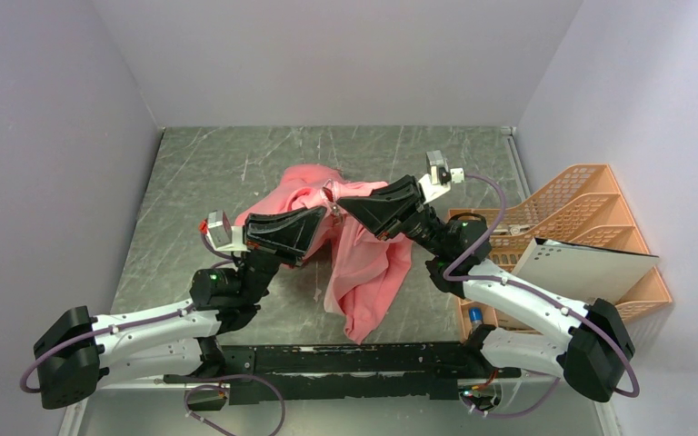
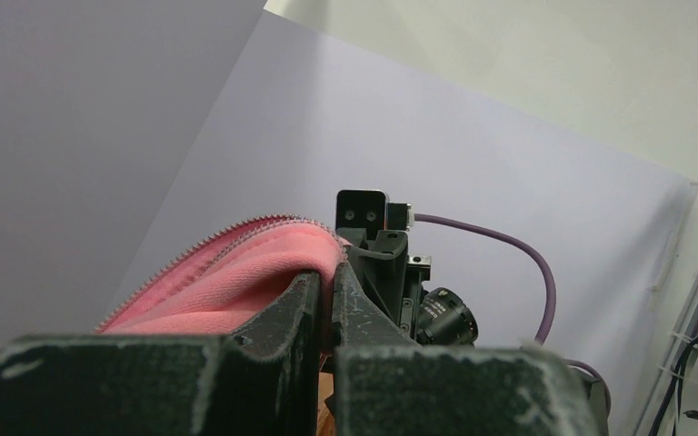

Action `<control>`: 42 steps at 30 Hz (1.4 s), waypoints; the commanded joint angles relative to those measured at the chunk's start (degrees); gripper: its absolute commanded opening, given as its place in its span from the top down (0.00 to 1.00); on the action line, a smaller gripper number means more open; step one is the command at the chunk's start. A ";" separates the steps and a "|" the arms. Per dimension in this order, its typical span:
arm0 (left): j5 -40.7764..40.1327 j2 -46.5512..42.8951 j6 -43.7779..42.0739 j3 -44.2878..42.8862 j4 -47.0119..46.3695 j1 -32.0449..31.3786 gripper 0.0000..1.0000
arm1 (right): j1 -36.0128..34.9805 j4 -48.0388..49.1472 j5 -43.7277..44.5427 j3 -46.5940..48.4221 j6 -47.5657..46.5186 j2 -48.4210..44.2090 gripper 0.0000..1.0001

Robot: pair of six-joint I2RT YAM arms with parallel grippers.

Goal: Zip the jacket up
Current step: Insert the zipper into the jacket.

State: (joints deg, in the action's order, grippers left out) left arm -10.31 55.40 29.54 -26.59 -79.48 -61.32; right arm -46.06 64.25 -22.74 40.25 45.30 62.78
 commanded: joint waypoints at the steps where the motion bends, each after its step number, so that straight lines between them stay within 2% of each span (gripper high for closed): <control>1: 2.20 -0.47 -2.15 -1.28 -1.94 -0.22 0.95 | -0.33 2.66 1.24 2.91 -0.25 -1.42 1.00; 16: -0.85 -2.42 -6.84 -0.74 3.69 -0.22 0.95 | -0.34 0.46 2.94 2.20 -0.96 -2.27 1.00; 28: 0.70 -2.93 -9.24 -1.01 6.28 -0.23 0.95 | -0.34 -0.71 3.74 2.47 -1.15 -2.40 1.00; 32: 0.82 -3.25 -10.12 -1.10 7.32 -0.29 0.95 | -0.30 -5.19 4.52 3.86 -1.92 -2.73 1.00; 42: -1.50 -5.10 -14.72 -1.52 11.61 -0.34 0.95 | -0.34 -7.25 5.42 3.35 -1.91 -3.61 1.00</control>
State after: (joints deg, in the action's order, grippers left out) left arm -11.88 51.83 18.57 -26.59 -69.49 -61.34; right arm -46.06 54.35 -18.50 40.58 44.10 61.06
